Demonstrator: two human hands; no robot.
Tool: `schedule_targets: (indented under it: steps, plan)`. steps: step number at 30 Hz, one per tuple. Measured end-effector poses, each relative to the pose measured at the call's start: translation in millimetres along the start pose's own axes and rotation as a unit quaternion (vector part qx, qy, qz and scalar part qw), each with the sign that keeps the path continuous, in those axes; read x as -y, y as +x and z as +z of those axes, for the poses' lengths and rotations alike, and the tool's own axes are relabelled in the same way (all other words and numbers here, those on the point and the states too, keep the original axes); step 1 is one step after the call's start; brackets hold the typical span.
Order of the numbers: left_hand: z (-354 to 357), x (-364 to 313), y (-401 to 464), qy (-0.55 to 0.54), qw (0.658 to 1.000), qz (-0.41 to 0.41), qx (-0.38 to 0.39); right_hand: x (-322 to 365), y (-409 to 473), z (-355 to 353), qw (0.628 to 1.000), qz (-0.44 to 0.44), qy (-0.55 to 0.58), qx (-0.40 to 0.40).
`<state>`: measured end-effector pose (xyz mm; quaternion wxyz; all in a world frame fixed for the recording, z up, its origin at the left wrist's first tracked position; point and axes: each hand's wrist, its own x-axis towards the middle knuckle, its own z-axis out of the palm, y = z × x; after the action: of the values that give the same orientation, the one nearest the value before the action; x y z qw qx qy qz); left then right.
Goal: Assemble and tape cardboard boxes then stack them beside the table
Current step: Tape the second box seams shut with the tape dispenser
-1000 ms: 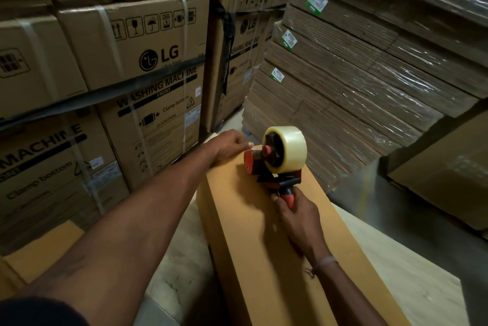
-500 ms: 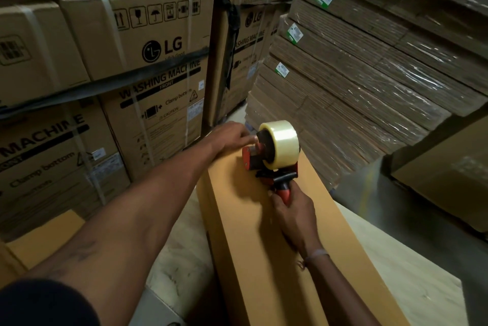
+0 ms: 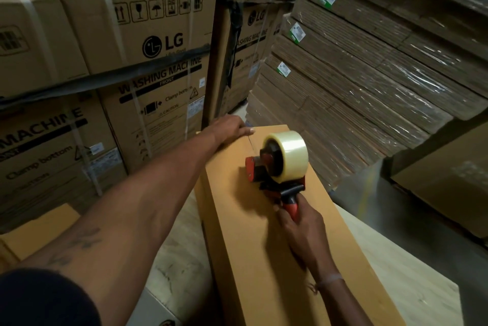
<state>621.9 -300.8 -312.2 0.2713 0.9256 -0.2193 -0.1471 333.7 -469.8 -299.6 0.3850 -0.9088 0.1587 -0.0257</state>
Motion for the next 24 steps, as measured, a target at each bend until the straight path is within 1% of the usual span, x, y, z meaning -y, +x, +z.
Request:
schedule_targets:
  steps: [6,8,10,11,13,15,16,18,20,24]
  plan:
    - [5.7,-7.1,-2.5,0.052,0.998,-0.03,-0.009,-9.0,-19.1,-4.5,1.0,0.014,0.02,-0.004]
    - [11.0,-7.9,-6.1,0.085,0.995,-0.039,-0.033,-7.9,-19.8,-2.9,1.0,0.011,0.025,-0.004]
    - [13.5,-7.4,-12.4,0.143,0.986,-0.038,-0.071,-7.1,-20.3,-3.1,1.0,0.011,0.022,-0.008]
    - [14.8,-6.0,-15.9,0.161,0.982,-0.022,-0.092,-6.9,-20.2,-3.2,1.0,0.01,0.018,-0.009]
    - [18.2,-4.2,-24.3,0.151,0.979,0.055,-0.126,-6.2,-20.1,-3.0,1.0,0.012,0.015,-0.013]
    - [24.6,-5.6,-30.6,0.143,0.975,0.135,-0.104,-6.0,-20.2,-1.7,1.0,0.013,0.011,-0.021]
    - [29.5,-6.2,-31.9,0.154,0.974,0.148,-0.077,-6.3,-20.3,-1.2,1.0,0.011,0.007,-0.026]
    - [38.2,-5.7,-33.2,0.176,0.975,0.13,-0.042,-5.9,-20.2,-2.3,1.0,0.005,0.001,-0.029]
    - [40.1,-4.7,-35.0,0.184,0.975,0.121,-0.043,-3.7,-20.0,-5.9,1.0,0.003,0.001,-0.023]
    - [40.8,-2.3,-35.1,0.2,0.969,0.134,-0.051,-3.1,-27.5,-12.9,1.0,0.008,-0.016,-0.016]
